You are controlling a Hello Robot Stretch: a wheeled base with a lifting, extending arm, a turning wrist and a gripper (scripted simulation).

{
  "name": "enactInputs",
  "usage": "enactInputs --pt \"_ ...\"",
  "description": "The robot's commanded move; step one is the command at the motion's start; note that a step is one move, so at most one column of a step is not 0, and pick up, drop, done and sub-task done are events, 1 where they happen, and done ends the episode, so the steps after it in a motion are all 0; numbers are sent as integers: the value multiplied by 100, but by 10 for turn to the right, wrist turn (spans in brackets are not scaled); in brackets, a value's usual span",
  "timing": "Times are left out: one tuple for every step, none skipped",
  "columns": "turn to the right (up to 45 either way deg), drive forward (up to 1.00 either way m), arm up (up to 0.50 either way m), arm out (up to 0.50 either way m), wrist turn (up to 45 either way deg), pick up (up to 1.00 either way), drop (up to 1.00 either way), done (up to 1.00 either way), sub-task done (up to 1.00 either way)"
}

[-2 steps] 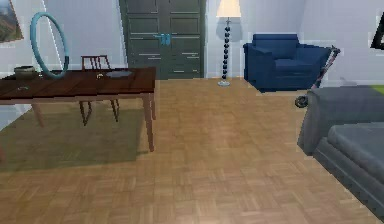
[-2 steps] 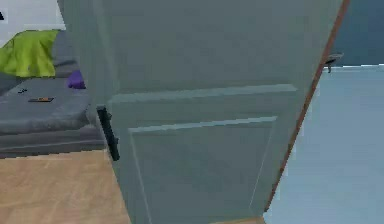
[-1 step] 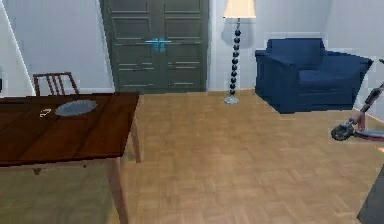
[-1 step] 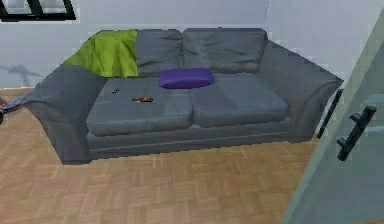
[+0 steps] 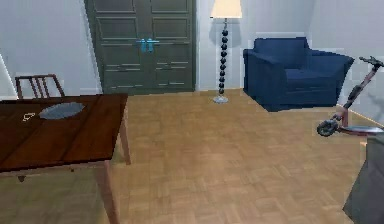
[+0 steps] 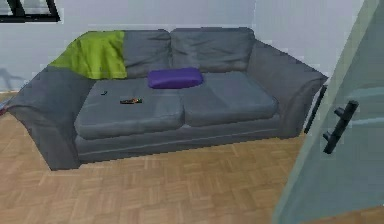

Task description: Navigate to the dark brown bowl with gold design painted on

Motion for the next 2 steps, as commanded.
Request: enactInputs --pt "0 80 0 0 0 0 0 0 0" --pt "-90 0 0 0 0 0 0 0 0"
